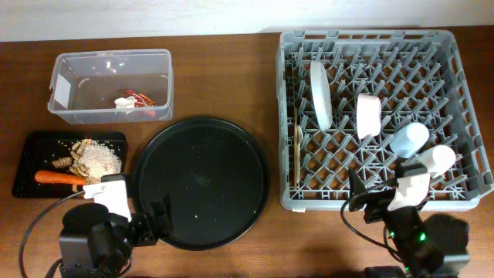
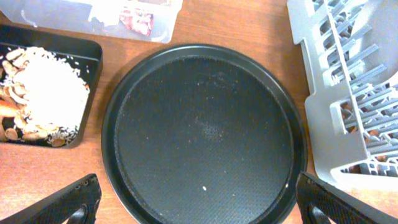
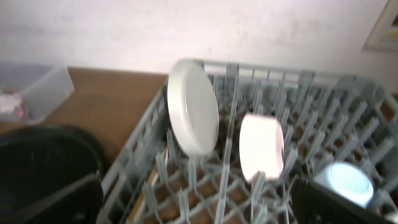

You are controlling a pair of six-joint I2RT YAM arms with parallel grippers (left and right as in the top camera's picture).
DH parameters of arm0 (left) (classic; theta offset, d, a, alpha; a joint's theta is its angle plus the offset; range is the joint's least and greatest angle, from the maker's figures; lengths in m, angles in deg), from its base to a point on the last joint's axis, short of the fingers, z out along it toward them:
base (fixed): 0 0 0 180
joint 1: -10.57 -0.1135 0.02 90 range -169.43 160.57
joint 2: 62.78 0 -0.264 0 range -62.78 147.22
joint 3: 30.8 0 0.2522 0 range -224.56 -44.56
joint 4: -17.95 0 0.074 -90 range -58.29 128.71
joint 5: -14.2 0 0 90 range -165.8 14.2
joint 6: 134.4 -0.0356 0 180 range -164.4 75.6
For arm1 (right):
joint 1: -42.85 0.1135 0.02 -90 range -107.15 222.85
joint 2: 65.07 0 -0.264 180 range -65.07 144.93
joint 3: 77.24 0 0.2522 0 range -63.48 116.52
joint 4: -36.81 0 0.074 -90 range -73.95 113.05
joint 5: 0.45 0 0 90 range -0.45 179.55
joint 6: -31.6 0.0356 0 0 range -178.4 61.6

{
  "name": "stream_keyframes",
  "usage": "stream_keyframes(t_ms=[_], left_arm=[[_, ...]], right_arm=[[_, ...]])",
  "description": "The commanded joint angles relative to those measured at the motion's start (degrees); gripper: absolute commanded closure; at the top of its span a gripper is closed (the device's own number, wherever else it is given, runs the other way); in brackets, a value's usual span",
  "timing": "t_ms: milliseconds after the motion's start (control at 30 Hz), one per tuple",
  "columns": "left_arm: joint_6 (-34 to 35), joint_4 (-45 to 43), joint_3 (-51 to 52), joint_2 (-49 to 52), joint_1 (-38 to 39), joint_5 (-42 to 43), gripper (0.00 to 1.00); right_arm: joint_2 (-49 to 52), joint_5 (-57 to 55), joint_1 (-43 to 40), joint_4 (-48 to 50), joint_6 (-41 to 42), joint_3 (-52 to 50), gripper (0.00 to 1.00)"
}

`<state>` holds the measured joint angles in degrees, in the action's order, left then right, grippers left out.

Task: Sort waste into correct bins and load items into the dishwasher rack

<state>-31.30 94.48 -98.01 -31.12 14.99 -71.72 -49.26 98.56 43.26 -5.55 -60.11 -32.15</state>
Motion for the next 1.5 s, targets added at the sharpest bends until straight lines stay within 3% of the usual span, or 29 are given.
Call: stream_keyframes(t_ms=[0,133,333,467,600,1467], left_arm=[[0.37,-0.13,0.28,-0.28,0.02,0.2,0.01],[0.37,-0.13,0.28,-0.28,0.02,0.2,0.01],[0.37,-0.13,0.28,-0.28,0.02,0.2,0.01],[0.37,-0.13,0.28,-0.28,0.02,0.2,0.01],[0.37,-0.13,0.28,-0.28,0.02,0.17,0.01],[0.37,-0.13,0.28,-0.28,0.02,0.17,0.01]], right_arm=[[-8.76,-0.48,0.46,7.63,0.04,-9.27,0.01],[-15.56,-0.5,0.46,17.62,0.04,-18.6,0.01],[-15.63,-0.66,0.46,38.21,-0.85,-30.32,0.01],[-15.63,-0.7,0.44,35.58,-7.19,-31.01,0.01],[-15.63,-0.87,0.39,24.15,-8.33,-31.01,0.01],[-15.61,-0.9,0.39,24.87,-8.37,-31.01,0.01]])
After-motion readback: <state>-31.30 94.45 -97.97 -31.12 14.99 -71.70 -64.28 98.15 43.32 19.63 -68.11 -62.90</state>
